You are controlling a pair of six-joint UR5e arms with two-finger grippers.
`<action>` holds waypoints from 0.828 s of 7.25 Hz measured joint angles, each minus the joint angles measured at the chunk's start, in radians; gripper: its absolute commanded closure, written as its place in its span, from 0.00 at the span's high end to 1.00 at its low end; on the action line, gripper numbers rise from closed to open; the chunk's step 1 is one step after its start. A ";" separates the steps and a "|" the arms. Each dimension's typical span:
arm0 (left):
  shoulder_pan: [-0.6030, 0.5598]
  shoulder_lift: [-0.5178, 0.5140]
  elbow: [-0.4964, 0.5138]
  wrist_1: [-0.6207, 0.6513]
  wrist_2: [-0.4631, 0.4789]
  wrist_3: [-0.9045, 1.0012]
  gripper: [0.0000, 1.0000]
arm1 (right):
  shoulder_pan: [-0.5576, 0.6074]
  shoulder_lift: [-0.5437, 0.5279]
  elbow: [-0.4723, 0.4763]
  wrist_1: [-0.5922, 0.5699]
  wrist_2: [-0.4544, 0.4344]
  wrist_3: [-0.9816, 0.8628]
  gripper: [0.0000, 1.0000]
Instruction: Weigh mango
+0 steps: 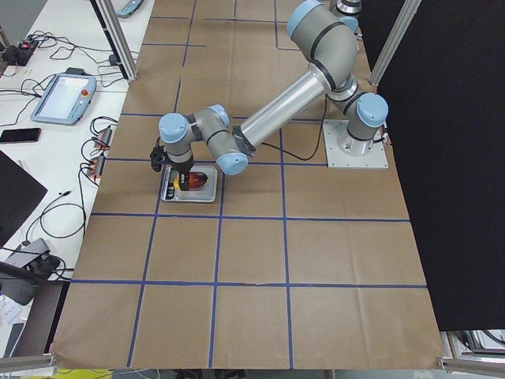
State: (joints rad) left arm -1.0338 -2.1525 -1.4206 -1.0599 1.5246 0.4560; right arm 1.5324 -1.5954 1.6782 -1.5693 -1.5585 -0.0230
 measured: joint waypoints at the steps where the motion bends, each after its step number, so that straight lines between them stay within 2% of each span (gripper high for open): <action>1: -0.006 0.042 -0.001 0.003 0.000 -0.026 0.99 | 0.000 0.000 0.000 0.000 0.000 0.000 1.00; 3: -0.066 0.136 -0.005 -0.082 0.002 -0.127 0.99 | 0.000 0.000 0.000 0.000 0.000 0.000 1.00; 6: -0.214 0.304 -0.005 -0.350 0.002 -0.361 0.99 | 0.000 0.000 0.000 0.000 0.000 0.000 1.00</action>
State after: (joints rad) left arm -1.2475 -1.8483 -1.4256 -1.4097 1.5270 0.0949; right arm 1.5325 -1.5956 1.6782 -1.5692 -1.5585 -0.0230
